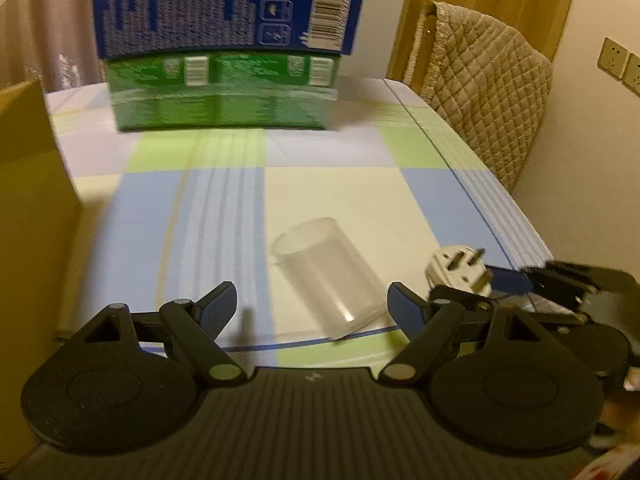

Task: Organize rigid objects
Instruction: 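Grasp the clear plastic cup with the left tool while the right tool holds the plug, then carry the clear cup and white plug over the box with both tools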

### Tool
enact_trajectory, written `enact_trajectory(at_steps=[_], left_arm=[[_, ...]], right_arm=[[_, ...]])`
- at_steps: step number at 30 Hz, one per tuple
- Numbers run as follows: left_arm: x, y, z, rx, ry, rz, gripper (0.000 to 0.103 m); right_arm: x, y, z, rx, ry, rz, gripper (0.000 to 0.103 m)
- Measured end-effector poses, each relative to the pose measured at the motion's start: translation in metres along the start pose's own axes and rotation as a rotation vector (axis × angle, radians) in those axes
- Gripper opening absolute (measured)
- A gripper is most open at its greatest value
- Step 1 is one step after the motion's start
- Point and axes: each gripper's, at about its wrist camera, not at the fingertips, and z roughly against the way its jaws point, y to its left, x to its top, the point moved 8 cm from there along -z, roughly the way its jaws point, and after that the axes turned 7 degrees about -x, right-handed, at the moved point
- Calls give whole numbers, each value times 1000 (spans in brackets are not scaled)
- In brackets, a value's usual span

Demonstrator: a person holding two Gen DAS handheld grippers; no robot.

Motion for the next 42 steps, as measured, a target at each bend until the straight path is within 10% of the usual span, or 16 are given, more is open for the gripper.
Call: enact_trajectory(at_steps=[7, 15, 42], left_arm=[[3, -13, -30, 8, 2, -7, 77], [-6, -13, -28, 52, 9, -76, 45], [-95, -34, 177, -23, -43, -84, 45]], right_arm=[[-15, -24, 25, -124, 6, -172, 40], [-21, -18, 39, -156, 24, -187, 40], [-27, 64, 198, -176, -36, -243, 40]])
